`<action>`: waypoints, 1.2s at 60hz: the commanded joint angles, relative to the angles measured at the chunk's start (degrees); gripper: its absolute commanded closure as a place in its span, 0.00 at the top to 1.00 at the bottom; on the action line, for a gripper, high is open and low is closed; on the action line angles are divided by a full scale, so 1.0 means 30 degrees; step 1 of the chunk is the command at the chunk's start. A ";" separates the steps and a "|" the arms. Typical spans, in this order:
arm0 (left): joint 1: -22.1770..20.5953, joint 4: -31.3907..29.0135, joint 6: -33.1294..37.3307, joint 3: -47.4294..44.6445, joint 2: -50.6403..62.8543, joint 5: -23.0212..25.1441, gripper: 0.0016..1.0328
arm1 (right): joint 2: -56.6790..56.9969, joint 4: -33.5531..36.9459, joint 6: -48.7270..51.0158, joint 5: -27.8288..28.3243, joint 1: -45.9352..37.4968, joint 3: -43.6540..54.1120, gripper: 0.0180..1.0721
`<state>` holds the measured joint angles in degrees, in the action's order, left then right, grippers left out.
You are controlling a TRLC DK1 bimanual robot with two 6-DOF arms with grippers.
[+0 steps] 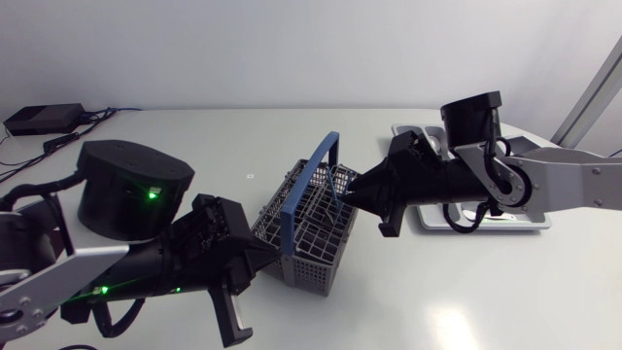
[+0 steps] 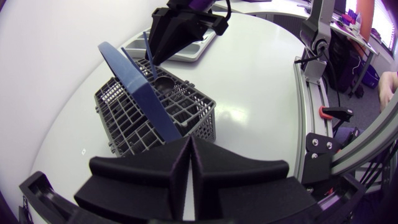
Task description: Unload the cutlery basket into the drawer organizer.
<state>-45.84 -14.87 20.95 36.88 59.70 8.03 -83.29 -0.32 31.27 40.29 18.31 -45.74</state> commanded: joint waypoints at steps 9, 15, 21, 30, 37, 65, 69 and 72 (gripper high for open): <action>-0.0099 0.0153 -0.0333 -0.0400 0.0373 -0.0041 0.09 | -0.0715 -0.0597 -0.0608 -0.0482 0.0549 -0.0399 0.11; -0.0099 0.0153 -0.0333 -0.0400 0.0373 -0.0041 0.08 | -0.0861 -0.0597 -0.0608 -0.0570 0.0578 -0.0517 0.09; -0.0099 0.0153 -0.0333 -0.0400 0.0402 -0.0041 0.09 | -0.0832 -0.0597 -0.0754 -0.0599 0.0578 -0.0604 0.07; -0.0129 0.0153 -0.0333 -0.0400 0.0490 -0.0041 0.09 | -0.0363 -0.0422 -0.0989 -0.0804 0.0578 -0.0663 0.06; -0.0158 0.0153 -0.0333 -0.0371 0.0519 -0.0041 0.08 | 0.0223 -0.0217 -0.1135 -0.0833 0.0578 -0.0751 0.06; -0.0304 0.0095 -0.0362 -0.0136 0.0666 -0.0041 0.09 | 0.3914 0.2860 -0.1487 -0.0833 0.0344 -0.1806 0.06; -0.0363 0.0036 -0.0362 -0.0078 0.0666 -0.0041 0.08 | 0.4676 0.3563 -0.1574 -0.0833 0.0226 -0.2128 0.06; -0.0421 -0.0023 -0.0362 -0.0048 0.0666 -0.0041 0.08 | 0.5262 0.4178 -0.1604 -0.0804 0.0109 -0.2450 0.06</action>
<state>-46.33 -14.87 20.93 36.88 60.82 8.03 -70.46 10.20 28.03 38.02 19.31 -50.63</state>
